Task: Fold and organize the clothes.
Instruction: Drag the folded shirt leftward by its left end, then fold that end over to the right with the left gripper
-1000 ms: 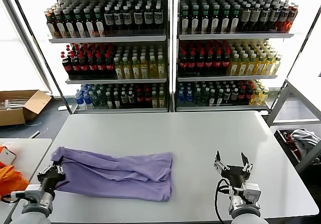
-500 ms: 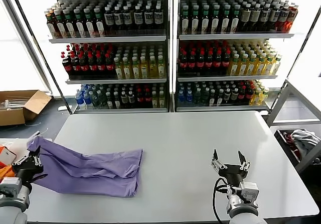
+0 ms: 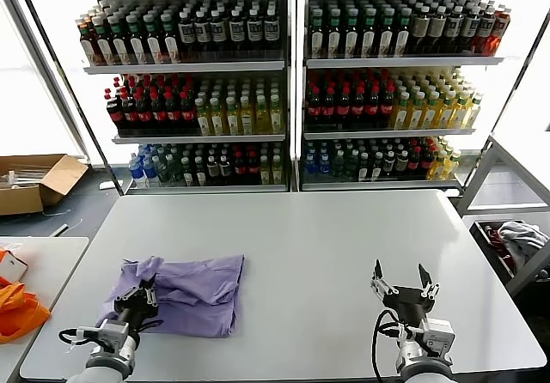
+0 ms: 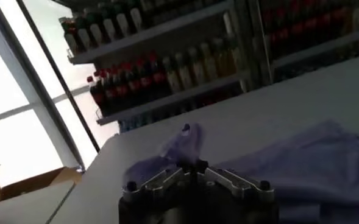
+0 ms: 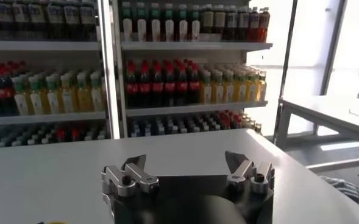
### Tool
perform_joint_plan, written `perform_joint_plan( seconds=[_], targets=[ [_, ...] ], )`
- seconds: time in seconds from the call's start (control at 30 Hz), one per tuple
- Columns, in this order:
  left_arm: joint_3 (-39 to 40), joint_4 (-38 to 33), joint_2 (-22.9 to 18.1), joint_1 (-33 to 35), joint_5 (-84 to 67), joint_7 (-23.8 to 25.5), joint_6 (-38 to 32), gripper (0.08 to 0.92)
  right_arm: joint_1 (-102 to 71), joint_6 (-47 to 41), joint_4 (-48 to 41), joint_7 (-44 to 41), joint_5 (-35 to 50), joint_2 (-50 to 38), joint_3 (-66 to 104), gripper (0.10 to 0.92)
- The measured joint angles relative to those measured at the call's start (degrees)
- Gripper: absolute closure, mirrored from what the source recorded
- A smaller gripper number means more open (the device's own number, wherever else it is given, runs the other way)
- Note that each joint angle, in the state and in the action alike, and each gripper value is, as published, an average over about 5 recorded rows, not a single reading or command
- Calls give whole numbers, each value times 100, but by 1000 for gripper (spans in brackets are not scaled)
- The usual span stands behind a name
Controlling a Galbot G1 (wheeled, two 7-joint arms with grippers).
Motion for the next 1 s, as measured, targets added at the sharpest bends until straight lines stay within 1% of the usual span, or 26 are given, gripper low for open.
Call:
perform_joint_plan(
  seconds=[0.23,0.47,0.7,1.0],
  targets=[
    [698,61,-187,-207,138,-21,100,892,-154,30,57,-9,-72,97,65,203],
    [1181,134,-313,-429,220,-23,172,892,-321,94,105,-11,-151,180,105,203],
    [1446,239,-418,-590,260,-45,216,892,-404,151,85,-9,-239,249,73,203],
    [1617,229,-555,-584,272,-38,224,892,-393,194,-25,-7,-308,258,-25,203]
  ],
)
